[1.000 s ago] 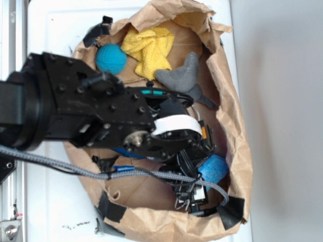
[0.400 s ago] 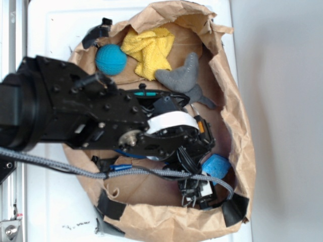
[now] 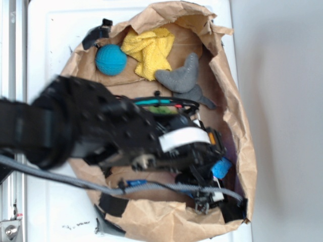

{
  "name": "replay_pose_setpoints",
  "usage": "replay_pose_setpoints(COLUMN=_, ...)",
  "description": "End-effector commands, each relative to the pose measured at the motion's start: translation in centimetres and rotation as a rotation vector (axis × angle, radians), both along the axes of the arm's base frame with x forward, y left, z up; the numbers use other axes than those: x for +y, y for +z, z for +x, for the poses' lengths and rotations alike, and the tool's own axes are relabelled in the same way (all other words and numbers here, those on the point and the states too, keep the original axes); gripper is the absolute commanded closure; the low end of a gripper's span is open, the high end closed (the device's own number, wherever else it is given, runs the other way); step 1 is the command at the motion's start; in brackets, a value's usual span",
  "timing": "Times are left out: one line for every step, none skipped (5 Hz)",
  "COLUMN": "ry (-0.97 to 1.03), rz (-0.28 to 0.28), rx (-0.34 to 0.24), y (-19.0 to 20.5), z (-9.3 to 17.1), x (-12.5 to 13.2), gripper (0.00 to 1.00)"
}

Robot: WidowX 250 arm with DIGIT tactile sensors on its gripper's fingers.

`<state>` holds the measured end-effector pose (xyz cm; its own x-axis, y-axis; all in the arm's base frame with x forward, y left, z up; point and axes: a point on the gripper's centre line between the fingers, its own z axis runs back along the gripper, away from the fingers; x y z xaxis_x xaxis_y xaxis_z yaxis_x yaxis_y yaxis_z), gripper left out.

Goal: Grab the blue sponge.

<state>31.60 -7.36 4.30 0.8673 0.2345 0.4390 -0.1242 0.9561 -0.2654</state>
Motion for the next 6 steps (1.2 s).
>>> replay_pose_setpoints(ry=-0.02, rz=0.045, rx=0.007, y=-0.8, z=0.6, x=-1.5, gripper=0.0)
replay_pose_setpoints(ry=-0.007, rz=0.033, rx=0.016, y=-0.5, z=0.6, x=-1.1, gripper=0.35)
replay_pose_setpoints(ry=0.011, rz=0.014, rx=0.009, y=0.0, z=0.9, x=-0.7, gripper=1.0)
replay_pose_setpoints(ry=0.007, rz=0.018, rx=0.008, y=-0.2, z=0.8, x=-0.7, gripper=1.0)
replay_pose_setpoints(ry=0.006, rz=0.027, rx=0.003, y=-0.4, z=0.6, x=-0.5, gripper=1.0)
replay_pose_setpoints(ry=0.012, rz=0.03, rx=0.0, y=-0.4, z=0.7, x=-0.3, gripper=1.0)
